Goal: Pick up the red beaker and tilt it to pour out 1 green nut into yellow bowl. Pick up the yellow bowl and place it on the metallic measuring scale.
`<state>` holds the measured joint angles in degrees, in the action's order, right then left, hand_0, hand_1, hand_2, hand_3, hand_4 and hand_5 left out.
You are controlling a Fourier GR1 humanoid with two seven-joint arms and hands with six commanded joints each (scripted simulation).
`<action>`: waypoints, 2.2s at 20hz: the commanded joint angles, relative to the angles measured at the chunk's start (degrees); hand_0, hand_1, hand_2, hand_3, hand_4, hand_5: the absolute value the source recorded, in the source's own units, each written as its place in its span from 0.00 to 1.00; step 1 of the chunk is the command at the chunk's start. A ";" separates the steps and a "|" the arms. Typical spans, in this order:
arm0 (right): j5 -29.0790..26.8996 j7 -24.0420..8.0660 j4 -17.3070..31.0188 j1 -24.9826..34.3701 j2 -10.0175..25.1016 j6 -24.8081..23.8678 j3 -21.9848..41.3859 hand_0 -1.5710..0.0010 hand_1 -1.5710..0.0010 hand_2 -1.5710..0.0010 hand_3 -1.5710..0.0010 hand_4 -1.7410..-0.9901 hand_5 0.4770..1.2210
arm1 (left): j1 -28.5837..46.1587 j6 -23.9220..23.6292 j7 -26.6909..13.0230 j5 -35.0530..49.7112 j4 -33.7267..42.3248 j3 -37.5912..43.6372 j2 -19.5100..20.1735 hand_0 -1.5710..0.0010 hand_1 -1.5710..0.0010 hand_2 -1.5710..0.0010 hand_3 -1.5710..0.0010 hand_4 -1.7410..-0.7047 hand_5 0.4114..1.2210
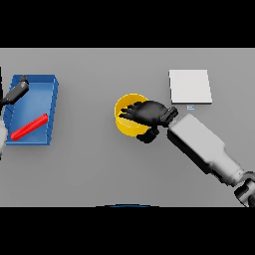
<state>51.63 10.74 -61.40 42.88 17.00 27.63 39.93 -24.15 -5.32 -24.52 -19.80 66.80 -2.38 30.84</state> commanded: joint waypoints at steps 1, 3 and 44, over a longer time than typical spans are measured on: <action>-0.09 -0.04 0.63 0.10 -0.08 0.71 0.12 1.00 1.00 1.00 0.99 0.62 0.36 | 0.08 0.12 -0.15 0.12 -0.06 0.27 0.34 1.00 1.00 1.00 1.00 0.96 0.35; -0.49 -0.95 1.69 0.59 -1.33 1.62 0.03 1.00 1.00 0.99 0.97 0.61 0.37 | 0.15 0.42 -0.12 -0.18 -0.08 -0.11 0.44 1.00 1.00 1.00 1.00 0.96 0.35; -7.20 -3.06 -2.26 3.58 13.28 0.78 -12.83 0.00 0.00 0.02 0.23 0.00 1.00 | -0.24 0.52 -0.98 -0.74 0.93 -0.06 1.22 1.00 1.00 1.00 1.00 0.96 0.37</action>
<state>44.48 7.51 -63.63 46.45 30.36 28.42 27.09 -24.37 -4.80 -25.44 -20.54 67.74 -2.43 32.08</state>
